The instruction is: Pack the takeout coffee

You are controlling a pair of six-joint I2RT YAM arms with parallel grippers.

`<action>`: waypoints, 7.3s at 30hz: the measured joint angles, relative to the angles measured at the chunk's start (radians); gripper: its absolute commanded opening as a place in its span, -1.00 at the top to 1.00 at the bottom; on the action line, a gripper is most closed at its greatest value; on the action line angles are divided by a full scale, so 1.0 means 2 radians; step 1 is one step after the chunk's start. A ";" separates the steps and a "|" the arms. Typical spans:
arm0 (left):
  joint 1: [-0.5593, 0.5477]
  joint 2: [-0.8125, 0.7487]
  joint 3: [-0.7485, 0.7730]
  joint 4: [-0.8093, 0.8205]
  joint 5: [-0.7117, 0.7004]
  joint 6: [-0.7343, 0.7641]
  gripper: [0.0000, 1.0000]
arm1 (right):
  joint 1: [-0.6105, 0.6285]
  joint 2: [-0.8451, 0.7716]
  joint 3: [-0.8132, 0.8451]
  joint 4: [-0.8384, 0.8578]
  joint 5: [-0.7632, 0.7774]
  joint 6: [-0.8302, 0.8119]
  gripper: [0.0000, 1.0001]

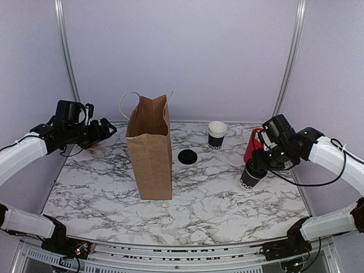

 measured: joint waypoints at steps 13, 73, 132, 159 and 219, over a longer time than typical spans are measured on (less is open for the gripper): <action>-0.007 -0.054 0.067 -0.040 0.035 0.002 -0.83 | 0.027 0.006 0.062 0.006 -0.029 -0.004 -0.35; -0.164 0.174 0.393 -0.209 0.033 0.167 1.00 | 0.097 0.156 0.294 0.241 -0.228 -0.001 -0.45; -0.366 0.130 0.108 0.281 -0.205 -0.121 1.00 | 0.166 0.322 0.491 -0.083 -0.140 -0.056 -0.43; -0.404 0.047 0.027 0.305 -0.227 -0.088 1.00 | 0.209 0.326 0.416 -0.098 -0.096 -0.092 -0.43; -0.407 0.030 0.005 0.308 -0.240 -0.060 1.00 | 0.231 0.340 0.399 -0.159 -0.056 -0.110 -0.49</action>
